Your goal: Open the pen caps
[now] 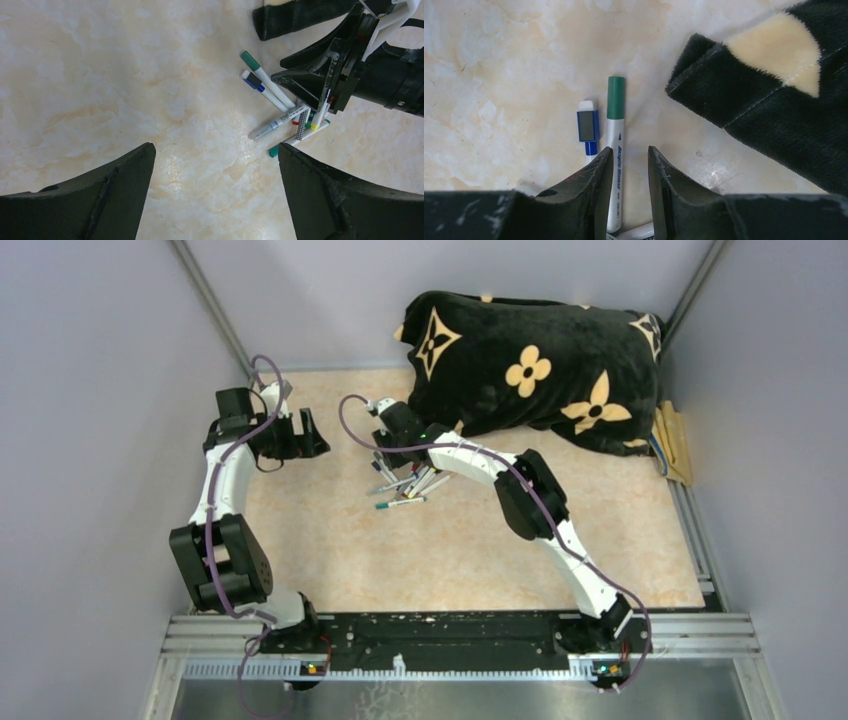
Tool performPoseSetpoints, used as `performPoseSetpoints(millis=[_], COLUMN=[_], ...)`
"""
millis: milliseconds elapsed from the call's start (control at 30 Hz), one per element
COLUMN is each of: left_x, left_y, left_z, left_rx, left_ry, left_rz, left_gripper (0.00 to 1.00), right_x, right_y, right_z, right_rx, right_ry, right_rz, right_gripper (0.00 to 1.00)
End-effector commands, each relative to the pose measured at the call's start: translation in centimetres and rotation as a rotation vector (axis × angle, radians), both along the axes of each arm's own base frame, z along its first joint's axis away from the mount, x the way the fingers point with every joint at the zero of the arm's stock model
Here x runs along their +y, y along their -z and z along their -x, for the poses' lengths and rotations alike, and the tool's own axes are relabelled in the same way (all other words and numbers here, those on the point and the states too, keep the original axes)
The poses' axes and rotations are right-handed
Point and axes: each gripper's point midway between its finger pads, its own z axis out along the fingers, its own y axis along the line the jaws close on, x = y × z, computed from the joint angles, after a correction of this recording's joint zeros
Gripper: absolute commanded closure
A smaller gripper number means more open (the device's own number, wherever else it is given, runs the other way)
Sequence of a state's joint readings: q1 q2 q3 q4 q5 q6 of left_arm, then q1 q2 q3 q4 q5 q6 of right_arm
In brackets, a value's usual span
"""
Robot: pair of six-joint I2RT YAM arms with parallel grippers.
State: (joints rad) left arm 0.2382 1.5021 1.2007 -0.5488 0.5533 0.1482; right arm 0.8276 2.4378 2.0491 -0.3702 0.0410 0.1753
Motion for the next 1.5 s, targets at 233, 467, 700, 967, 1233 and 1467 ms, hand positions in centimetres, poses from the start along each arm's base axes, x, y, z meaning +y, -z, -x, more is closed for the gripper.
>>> performPoseSetpoints(millis=[233,467,700,967,1233,1467], left_x=[-0.4,-0.6,-1.5,-3.4,-3.9,-4.9], left_y=[1.2,0.5,-0.6,-1.8,-1.8,-1.8], left_z=[1.0,1.1,1.6,3.3,4.1,5.4], left_rx=[0.042,0.026,0.003,-0.038,-0.051,-0.080], left_ry=[0.029,0.041,0.092,0.204,0.254,0.364], left_rz=[0.014,0.020,0.051,0.093,0.093,0.096], left_gripper=[0.01,0.01,0.01,0.01,0.01,0.01], right_x=[2.1,1.3,-2.0,-5.7,-4.5,-1.3], right_y=[0.9,1.6,2.2,2.7,1.2,-7.0], right_z=[1.4,2.0,3.8,6.3,6.1,5.0], right_rx=[0.018,0.014,0.005,-0.011,-0.016,-0.077], right_ry=[-0.088,-0.091,-0.072,-0.057,-0.074,-0.133], right_rz=[-0.013,0.018,0.063,0.083,0.038,-0.118], right_gripper=[0.70,0.79,0.91,0.86,1.00,1.00])
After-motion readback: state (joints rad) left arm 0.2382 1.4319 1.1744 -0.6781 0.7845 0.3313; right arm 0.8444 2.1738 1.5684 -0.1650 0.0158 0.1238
